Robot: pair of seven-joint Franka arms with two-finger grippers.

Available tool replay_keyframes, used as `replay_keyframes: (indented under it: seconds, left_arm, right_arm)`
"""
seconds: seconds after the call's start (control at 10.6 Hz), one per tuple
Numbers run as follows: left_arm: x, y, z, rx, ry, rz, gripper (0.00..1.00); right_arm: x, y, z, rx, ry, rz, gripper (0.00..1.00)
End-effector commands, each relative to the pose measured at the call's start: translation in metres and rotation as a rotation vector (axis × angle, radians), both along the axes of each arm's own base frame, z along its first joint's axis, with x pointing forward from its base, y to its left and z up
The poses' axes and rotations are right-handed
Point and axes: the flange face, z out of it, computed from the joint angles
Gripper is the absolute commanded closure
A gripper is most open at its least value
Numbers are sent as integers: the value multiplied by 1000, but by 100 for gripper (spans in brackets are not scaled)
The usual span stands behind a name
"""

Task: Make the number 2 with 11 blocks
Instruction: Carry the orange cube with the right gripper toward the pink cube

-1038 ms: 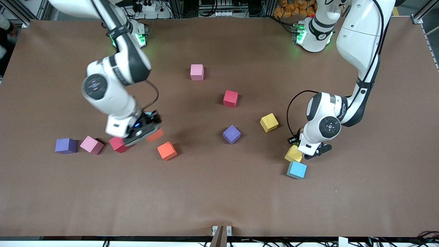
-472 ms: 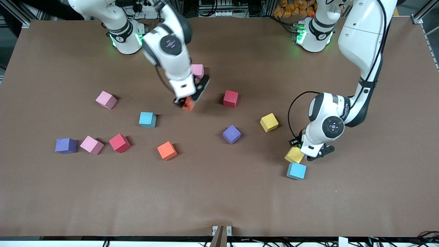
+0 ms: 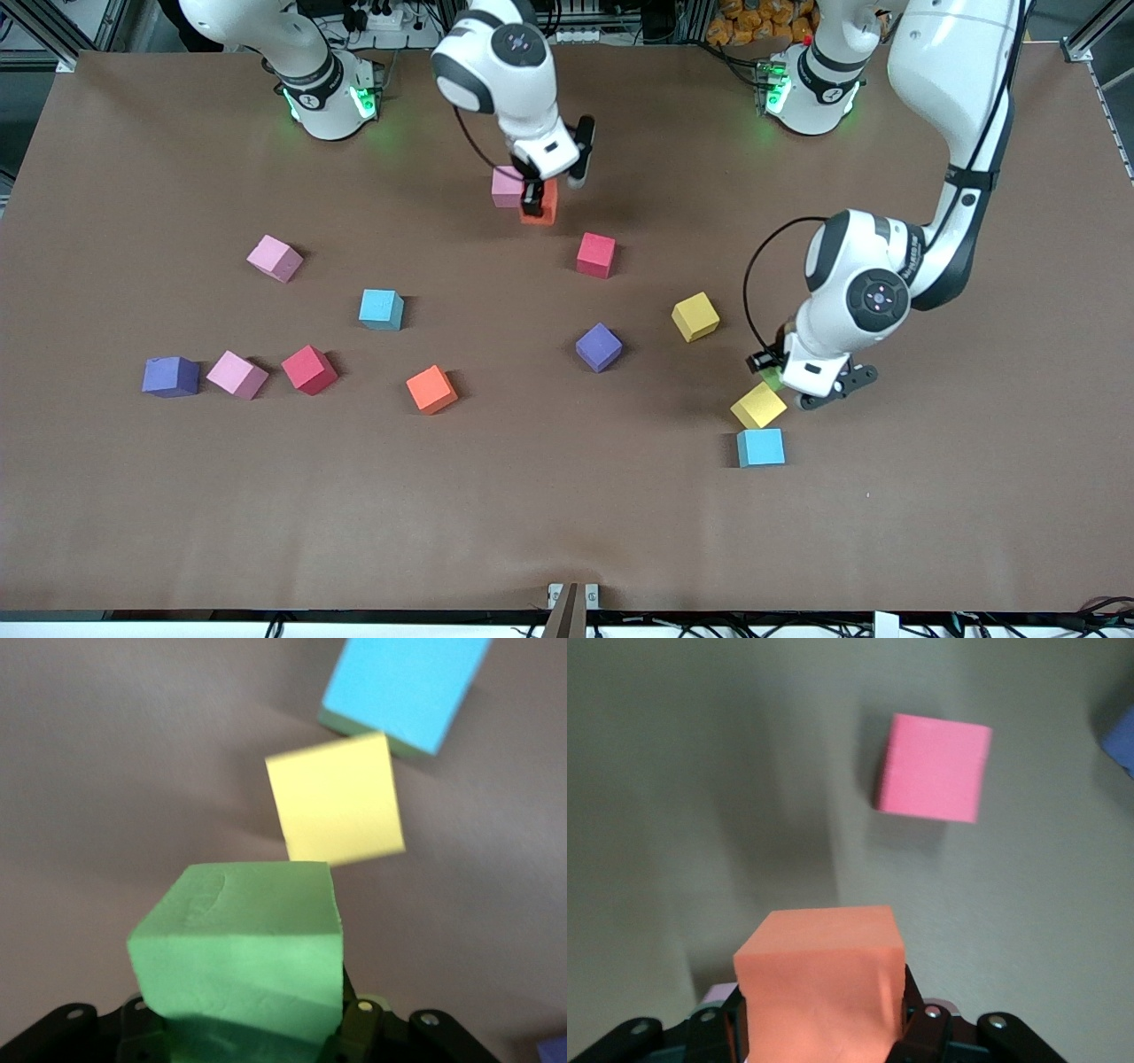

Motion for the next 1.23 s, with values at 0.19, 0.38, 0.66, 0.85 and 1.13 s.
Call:
replay_keyframes:
  seconds: [0.19,0.38,0.66,0.85,1.13]
  left_arm:
    - [-24,0,35,54,97,126,100]
    - [-29,4,28,59,166,253,100]
    - [-32,4,26,48,207,357,100]
    - [-41,-5,20,47,237,369,100]
    - [-63,-46,16,49,261,331,100]
  right_arm:
    - [-44,7,-24,14,4,94,66]
    - [-48,7,-45,-6,22,109,65]
    - [-47,9,-50,-1,22,122,64]
    - [-54,11,-54,-6,25,126,63]
    - [-63,12,-70,-27,41,135,63]
